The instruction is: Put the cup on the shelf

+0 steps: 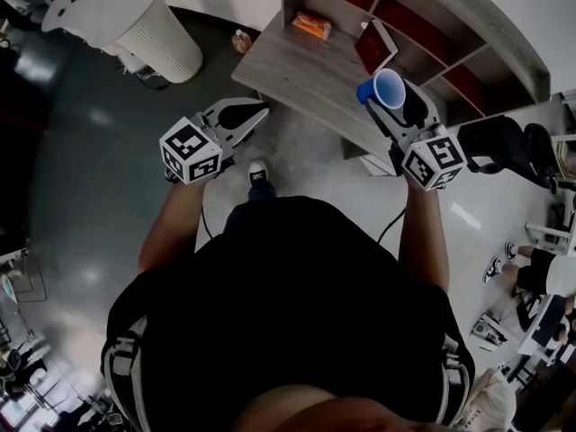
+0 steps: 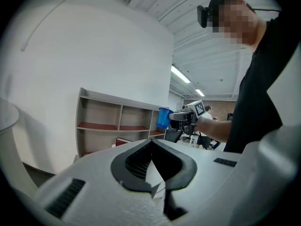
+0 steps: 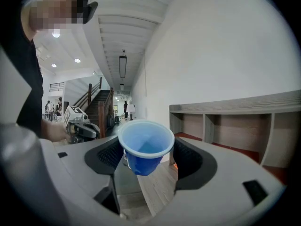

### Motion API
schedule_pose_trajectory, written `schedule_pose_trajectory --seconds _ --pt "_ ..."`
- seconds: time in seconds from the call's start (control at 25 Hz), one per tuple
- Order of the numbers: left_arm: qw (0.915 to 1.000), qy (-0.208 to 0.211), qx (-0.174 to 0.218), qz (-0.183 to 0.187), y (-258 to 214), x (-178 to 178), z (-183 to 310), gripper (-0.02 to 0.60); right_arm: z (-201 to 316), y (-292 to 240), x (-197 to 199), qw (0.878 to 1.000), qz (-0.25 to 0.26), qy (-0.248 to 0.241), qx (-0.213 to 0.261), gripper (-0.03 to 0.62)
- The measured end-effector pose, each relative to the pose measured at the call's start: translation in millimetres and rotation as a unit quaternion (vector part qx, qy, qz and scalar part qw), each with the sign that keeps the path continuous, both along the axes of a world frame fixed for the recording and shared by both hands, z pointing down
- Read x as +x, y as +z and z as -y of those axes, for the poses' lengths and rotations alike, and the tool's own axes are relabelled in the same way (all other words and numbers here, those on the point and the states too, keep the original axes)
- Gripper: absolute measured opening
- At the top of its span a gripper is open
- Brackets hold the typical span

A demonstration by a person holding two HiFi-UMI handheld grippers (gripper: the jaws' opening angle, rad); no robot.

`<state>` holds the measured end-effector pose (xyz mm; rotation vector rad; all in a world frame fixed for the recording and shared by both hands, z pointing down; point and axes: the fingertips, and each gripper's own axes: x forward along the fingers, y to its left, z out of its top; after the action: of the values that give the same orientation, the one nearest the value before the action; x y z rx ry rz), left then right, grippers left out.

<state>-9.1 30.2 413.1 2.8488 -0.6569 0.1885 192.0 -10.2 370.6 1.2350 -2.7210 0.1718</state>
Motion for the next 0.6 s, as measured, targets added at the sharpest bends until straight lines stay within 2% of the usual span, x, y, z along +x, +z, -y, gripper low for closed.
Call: schedule_pose_trajectory --seconds 0.6 --pt "1.0000 -0.007 0.000 0.006 -0.8 -12.0 59.2 0.017 52.9 -6.1 -21.9 1.000 -0.001 -0.005 0.000 0.331"
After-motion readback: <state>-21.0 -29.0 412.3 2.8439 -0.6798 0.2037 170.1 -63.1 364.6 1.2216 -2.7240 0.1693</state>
